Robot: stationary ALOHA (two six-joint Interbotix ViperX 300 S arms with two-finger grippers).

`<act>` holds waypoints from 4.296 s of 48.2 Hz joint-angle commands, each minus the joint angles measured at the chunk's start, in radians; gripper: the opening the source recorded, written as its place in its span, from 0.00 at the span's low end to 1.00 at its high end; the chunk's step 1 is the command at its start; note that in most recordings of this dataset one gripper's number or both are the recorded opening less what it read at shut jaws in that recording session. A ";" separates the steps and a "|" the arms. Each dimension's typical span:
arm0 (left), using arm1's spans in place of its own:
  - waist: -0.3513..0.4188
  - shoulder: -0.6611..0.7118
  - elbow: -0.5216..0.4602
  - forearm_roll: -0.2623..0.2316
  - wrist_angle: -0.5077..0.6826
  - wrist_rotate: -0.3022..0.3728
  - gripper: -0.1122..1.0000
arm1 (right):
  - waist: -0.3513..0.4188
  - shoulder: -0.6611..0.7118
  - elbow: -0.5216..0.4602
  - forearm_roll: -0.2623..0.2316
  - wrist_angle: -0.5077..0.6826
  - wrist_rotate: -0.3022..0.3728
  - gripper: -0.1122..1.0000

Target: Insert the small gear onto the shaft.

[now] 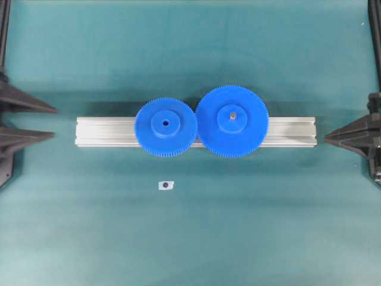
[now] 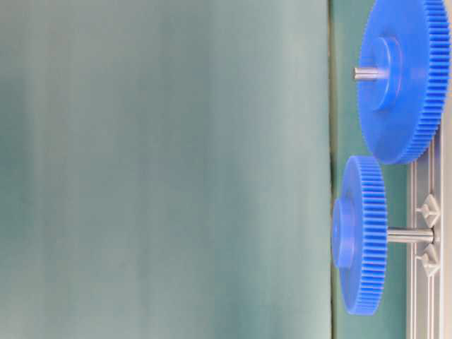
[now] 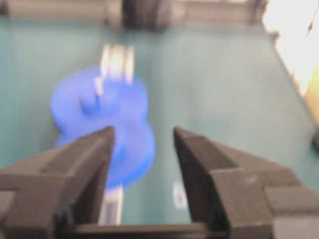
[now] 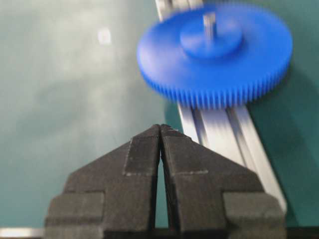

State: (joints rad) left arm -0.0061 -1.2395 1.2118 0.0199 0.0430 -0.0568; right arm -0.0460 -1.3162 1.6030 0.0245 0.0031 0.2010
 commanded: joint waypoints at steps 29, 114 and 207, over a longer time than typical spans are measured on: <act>-0.003 -0.031 0.290 0.002 -0.314 -0.012 0.54 | -0.002 0.012 0.008 -0.009 -0.011 0.078 0.18; -0.002 0.006 0.367 0.002 -0.166 0.003 0.54 | -0.002 0.012 0.006 -0.009 -0.011 0.080 0.18; -0.002 0.006 0.367 0.002 -0.166 0.003 0.54 | -0.002 0.012 0.008 -0.009 -0.011 0.078 0.18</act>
State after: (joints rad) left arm -0.0061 -1.2410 1.6030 0.0199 -0.1181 -0.0552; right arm -0.0460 -1.3177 1.6137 0.0245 -0.0092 0.2132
